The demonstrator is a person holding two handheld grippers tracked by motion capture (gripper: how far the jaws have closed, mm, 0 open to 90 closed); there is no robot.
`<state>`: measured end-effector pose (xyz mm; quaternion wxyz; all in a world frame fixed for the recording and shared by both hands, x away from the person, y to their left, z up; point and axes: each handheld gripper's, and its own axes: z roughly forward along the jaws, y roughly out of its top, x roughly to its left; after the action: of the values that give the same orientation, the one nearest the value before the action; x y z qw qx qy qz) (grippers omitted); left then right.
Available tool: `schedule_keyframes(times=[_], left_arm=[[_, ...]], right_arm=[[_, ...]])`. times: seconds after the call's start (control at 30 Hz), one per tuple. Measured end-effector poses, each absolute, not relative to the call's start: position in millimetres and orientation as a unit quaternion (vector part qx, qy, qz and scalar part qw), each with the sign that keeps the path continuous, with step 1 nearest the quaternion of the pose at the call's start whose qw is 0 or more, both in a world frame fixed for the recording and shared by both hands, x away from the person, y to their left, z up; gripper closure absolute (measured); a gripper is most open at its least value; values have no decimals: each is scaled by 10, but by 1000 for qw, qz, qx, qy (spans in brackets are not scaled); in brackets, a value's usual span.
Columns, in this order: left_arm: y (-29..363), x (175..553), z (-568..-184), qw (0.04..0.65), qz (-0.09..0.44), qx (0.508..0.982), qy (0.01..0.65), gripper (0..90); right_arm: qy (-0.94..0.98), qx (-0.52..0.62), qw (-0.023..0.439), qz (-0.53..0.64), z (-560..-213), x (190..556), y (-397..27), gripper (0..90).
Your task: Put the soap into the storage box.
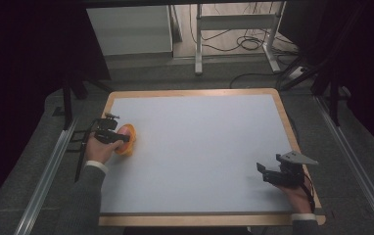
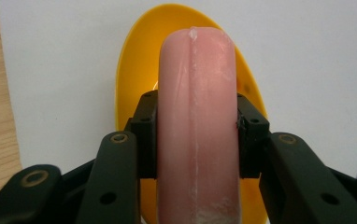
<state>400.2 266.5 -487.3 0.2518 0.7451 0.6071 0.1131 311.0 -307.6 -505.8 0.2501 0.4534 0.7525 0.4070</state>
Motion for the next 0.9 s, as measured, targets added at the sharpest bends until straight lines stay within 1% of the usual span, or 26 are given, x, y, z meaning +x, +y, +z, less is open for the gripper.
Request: schedule_keyframes(times=[0.1,0.13,0.2,0.27,0.33,0.43,0.5,0.63,0.67,0.8,0.9], left_arm=[[2641,4003,-4890,252,109,745,607,594],[2640,3998,-4870,262,112,743,606,575],[2643,3983,-4823,276,119,734,609,473],[2659,3954,-4758,284,126,731,608,390],[2660,3922,-4707,292,134,732,601,332],[2637,3834,-4612,314,150,738,579,317],[2618,3789,-4569,330,151,738,569,298],[2564,3702,-4481,334,174,746,549,275],[2567,3675,-4462,346,177,741,548,273],[2612,3609,-4410,347,186,734,554,256],[2646,3556,-4396,357,183,731,552,257]], right_arm=[[752,454,250,408,-5056,3108,-3082,158],[752,454,251,407,-5056,3108,-3084,158],[752,454,251,407,-5057,3107,-3084,158],[752,453,251,407,-5052,3106,-3080,158],[752,451,252,408,-5049,3105,-3076,158],[753,451,252,407,-5052,3107,-3077,158],[753,451,253,407,-5049,3105,-3068,158],[754,448,253,408,-5039,3097,-3048,158],[755,447,254,408,-5038,3096,-3042,158],[755,447,254,407,-5038,3095,-3040,158],[755,448,254,407,-5040,3095,-3046,158]])
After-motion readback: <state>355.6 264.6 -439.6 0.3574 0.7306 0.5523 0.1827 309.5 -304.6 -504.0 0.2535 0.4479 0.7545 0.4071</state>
